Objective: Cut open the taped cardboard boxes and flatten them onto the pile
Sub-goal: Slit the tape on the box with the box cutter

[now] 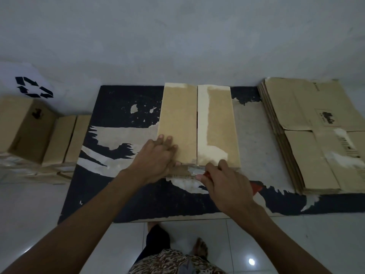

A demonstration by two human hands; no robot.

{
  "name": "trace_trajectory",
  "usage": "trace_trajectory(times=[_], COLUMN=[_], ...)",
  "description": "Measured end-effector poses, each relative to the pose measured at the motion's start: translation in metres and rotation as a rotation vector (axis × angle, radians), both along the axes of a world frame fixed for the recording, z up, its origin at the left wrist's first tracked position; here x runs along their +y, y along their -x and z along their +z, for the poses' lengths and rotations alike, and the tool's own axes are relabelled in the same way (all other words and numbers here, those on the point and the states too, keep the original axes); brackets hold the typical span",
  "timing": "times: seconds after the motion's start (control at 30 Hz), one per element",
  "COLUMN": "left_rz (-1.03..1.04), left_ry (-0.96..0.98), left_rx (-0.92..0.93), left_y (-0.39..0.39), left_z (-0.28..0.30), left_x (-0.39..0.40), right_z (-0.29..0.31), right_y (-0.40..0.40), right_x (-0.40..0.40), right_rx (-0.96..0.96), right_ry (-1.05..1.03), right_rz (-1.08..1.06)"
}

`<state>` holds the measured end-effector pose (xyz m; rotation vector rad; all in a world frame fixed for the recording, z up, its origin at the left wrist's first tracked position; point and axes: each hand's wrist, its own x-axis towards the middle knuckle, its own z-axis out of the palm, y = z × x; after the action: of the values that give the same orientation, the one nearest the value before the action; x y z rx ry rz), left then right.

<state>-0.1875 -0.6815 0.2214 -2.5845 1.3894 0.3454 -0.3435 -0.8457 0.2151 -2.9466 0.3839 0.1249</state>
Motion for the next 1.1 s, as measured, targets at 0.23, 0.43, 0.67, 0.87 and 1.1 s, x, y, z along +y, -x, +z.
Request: trace_trajectory(times=[0.23, 0.43, 0.67, 0.87, 1.1], left_rz=[0.016, 0.026, 0.011, 0.006, 0.147], left_ry=[-0.024, -0.036, -0.026, 0.026, 0.074], left_rx=[0.004, -0.004, -0.013, 0.023, 0.11], left_y=[0.002, 0.003, 0.004, 0.001, 0.009], left_z=[0.0, -0.001, -0.004, -0.01, -0.003], left_x=[-0.002, -0.003, -0.003, 0.002, -0.003], right_z=[0.01, 0.014, 0.024, 0.026, 0.024], right_y=[-0.01, -0.012, -0.011, -0.005, 0.0], right_x=[0.009, 0.015, 0.007, -0.005, -0.009], right_rx=[0.146, 0.175, 0.209, 0.2, 0.185], right_ry=[0.002, 0.072, 0.061, 0.108, 0.057], right_rz=[-0.037, -0.041, -0.076, -0.104, -0.093])
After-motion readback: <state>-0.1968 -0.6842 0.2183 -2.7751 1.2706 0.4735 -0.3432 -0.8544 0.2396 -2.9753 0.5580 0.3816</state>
